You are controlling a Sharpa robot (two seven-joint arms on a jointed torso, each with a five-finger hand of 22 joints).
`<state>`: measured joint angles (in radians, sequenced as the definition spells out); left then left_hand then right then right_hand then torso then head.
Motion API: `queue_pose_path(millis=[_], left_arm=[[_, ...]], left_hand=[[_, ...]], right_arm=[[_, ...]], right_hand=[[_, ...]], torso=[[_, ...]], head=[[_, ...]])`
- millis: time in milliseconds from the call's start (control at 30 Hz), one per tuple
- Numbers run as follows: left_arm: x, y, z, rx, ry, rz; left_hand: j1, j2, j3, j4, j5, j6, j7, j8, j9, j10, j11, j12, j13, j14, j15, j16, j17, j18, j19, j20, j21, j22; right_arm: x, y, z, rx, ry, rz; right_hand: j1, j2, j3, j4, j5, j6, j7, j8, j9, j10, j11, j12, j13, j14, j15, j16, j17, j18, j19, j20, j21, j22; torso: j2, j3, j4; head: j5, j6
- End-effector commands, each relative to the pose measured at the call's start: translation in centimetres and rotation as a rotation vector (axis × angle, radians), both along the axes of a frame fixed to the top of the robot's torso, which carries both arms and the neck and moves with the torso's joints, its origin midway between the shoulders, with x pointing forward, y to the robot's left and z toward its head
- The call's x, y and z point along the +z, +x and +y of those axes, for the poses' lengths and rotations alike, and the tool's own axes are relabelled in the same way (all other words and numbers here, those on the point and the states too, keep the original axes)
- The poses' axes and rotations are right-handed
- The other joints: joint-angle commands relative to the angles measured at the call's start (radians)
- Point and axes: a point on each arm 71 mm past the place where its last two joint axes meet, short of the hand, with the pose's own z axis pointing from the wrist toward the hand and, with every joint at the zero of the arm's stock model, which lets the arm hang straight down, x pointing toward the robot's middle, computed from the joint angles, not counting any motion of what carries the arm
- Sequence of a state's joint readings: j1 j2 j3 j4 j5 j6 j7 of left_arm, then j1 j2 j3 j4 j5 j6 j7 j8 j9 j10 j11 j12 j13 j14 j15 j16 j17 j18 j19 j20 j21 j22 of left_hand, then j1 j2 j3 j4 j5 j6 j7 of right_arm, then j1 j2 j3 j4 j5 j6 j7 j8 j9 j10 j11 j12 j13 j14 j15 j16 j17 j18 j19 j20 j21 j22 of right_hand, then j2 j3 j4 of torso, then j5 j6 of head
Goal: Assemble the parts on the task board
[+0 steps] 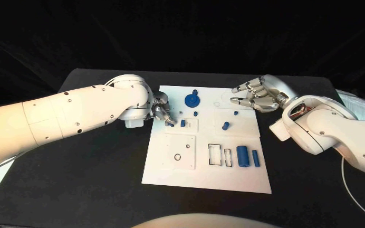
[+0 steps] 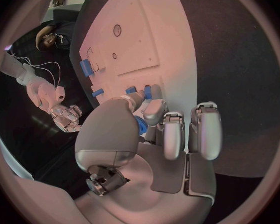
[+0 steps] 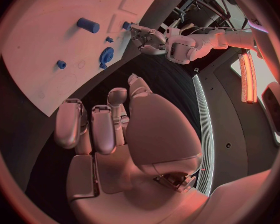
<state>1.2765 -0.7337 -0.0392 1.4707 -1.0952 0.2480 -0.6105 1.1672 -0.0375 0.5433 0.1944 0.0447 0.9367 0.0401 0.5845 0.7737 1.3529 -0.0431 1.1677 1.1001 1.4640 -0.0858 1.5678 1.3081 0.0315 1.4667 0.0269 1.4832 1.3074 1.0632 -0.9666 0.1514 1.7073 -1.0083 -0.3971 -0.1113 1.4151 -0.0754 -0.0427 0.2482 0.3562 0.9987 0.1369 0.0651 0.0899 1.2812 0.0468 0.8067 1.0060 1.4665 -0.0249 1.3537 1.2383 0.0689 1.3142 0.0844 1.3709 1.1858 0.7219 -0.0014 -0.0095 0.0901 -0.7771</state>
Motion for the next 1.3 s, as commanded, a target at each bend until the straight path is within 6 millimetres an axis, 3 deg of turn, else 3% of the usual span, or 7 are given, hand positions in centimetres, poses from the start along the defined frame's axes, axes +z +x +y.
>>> queue_pose_path(millis=[33,367,633,1100,1300], left_arm=[[-1.31,-0.64,-0.02,-0.019,0.042,0.070],[-1.33,-0.63,-0.26,-0.024,0.042,0.071],[-1.25,-0.48,-0.32,-0.018,0.048,0.050],[-1.21,-0.39,-0.36,-0.014,0.050,0.039],[-1.23,-0.42,-0.32,-0.016,0.052,0.043]], left_hand=[[-0.023,-0.001,0.005,0.009,0.003,0.024,-0.016,-0.002,-0.001,0.010,0.002,0.004,0.002,0.107,-0.006,0.003,0.263,-0.001,0.042,-0.008,-0.004,0.158],[-0.064,-0.005,0.005,0.021,0.003,0.037,-0.020,-0.001,0.000,0.017,-0.001,0.013,0.012,0.107,-0.008,0.003,0.263,-0.003,0.045,-0.009,0.000,0.163],[-0.111,-0.038,-0.021,0.030,0.003,0.052,-0.023,0.001,0.001,0.028,-0.004,0.025,0.024,0.107,-0.010,0.003,0.263,-0.005,0.050,-0.011,0.007,0.173],[-0.132,-0.044,-0.035,0.037,0.003,0.062,-0.026,0.002,0.001,0.036,-0.006,0.034,0.034,0.107,-0.012,0.003,0.263,-0.007,0.054,-0.013,0.013,0.179],[-0.161,-0.071,-0.069,0.045,0.002,0.071,-0.027,0.003,0.001,0.041,-0.007,0.038,0.038,0.107,-0.012,0.003,0.263,-0.007,0.056,-0.014,0.014,0.181]], right_arm=[[-0.05,-0.08,0.13,0.013,-0.004,0.004],[-0.07,-0.11,0.09,0.014,-0.007,0.007],[-0.05,-0.13,0.07,0.014,-0.007,0.007],[-0.05,-0.13,0.01,0.014,-0.008,0.007],[-0.06,-0.11,0.02,0.014,-0.007,0.007]], right_hand=[[0.002,0.007,-0.007,-0.001,0.005,0.006,-0.002,0.003,0.001,-0.003,-0.001,-0.005,-0.002,0.039,-0.002,-0.004,-0.001,0.017,-0.006,0.001,-0.005,-0.002],[0.004,0.007,-0.007,-0.001,0.006,0.006,-0.002,0.003,0.002,-0.003,-0.001,-0.005,-0.002,0.039,-0.002,-0.004,-0.001,0.017,-0.006,0.001,-0.005,-0.002],[0.004,0.007,-0.007,-0.001,0.006,0.006,-0.002,0.003,0.002,-0.003,-0.001,-0.005,-0.002,0.039,-0.002,-0.004,-0.001,0.017,-0.006,0.001,-0.005,-0.002],[0.004,0.007,-0.007,-0.001,0.006,0.006,-0.002,0.003,0.002,-0.003,-0.001,-0.005,-0.002,0.039,-0.002,-0.004,-0.001,0.017,-0.006,0.001,-0.005,-0.002],[0.004,0.007,-0.007,-0.001,0.006,0.006,-0.002,0.003,0.002,-0.003,-0.001,-0.005,-0.002,0.039,-0.002,-0.004,-0.001,0.017,-0.006,0.001,-0.005,-0.002]], torso=[[0.000,-0.0004,0.0007],[0.000,-0.0002,0.0010],[0.000,-0.0001,0.0012],[0.001,-0.0010,0.0015],[0.001,-0.0011,0.0019]], head=[[-0.001,-0.001],[-0.001,-0.001],[-0.001,-0.001],[-0.003,-0.003],[-0.003,-0.004]])
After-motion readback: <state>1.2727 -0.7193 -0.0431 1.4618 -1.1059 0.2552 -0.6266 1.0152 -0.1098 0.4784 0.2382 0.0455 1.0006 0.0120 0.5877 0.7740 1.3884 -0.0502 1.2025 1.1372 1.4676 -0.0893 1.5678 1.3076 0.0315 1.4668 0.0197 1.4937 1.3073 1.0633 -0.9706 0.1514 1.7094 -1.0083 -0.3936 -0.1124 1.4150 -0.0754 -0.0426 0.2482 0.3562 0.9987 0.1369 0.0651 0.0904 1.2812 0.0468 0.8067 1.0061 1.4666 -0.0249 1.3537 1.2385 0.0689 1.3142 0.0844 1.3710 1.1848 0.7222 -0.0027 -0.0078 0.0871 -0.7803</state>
